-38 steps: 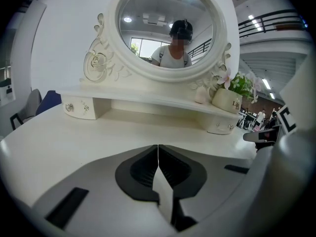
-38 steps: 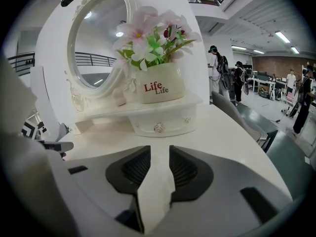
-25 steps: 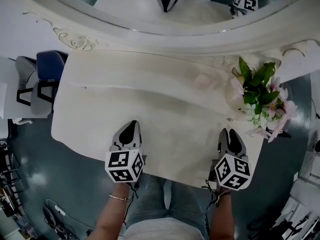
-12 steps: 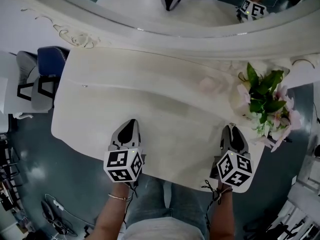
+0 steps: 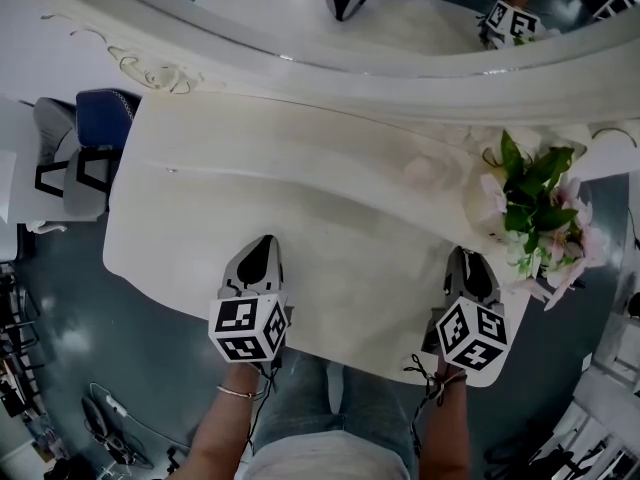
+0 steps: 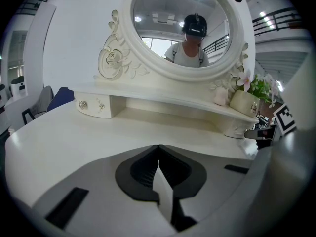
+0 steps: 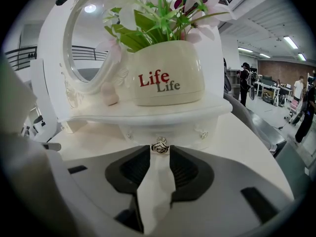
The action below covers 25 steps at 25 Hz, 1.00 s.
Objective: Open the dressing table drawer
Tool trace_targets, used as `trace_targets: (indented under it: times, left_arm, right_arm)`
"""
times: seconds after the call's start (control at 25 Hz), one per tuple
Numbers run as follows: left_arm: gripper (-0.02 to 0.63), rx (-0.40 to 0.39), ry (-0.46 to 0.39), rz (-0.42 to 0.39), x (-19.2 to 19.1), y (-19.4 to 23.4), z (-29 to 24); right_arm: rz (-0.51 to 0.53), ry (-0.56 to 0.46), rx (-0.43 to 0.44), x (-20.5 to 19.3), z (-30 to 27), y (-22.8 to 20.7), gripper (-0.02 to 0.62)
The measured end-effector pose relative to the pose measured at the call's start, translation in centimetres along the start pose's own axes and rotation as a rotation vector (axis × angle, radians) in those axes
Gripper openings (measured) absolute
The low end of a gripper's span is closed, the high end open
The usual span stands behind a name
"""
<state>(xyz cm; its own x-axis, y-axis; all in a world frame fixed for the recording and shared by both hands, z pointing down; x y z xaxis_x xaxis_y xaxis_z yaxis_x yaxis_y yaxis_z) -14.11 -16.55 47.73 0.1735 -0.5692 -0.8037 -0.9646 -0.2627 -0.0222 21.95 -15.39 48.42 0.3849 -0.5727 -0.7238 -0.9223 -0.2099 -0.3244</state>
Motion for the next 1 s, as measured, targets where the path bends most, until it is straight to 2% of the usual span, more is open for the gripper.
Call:
trace_targets:
  times: [1.0]
  left_arm:
    - [0.020,-0.006,-0.001,-0.009,0.08,-0.05,0.13]
  right_arm:
    - [0.009,-0.020,-0.025,0.37,0.34,0.25,0.112]
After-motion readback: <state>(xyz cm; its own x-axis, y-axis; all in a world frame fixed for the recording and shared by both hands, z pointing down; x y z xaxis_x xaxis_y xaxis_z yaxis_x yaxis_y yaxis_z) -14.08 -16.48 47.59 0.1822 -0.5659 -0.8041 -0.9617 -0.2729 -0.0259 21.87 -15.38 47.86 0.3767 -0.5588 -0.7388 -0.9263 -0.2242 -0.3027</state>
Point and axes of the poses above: the fingertips, and each gripper's own axes: z backward along the fingers, y to its left, x out of its top, the point moved 9 cm from there along z, backward along the fingers, and after that the axes turned 12 degrees about -z, right-handed, at the moved point
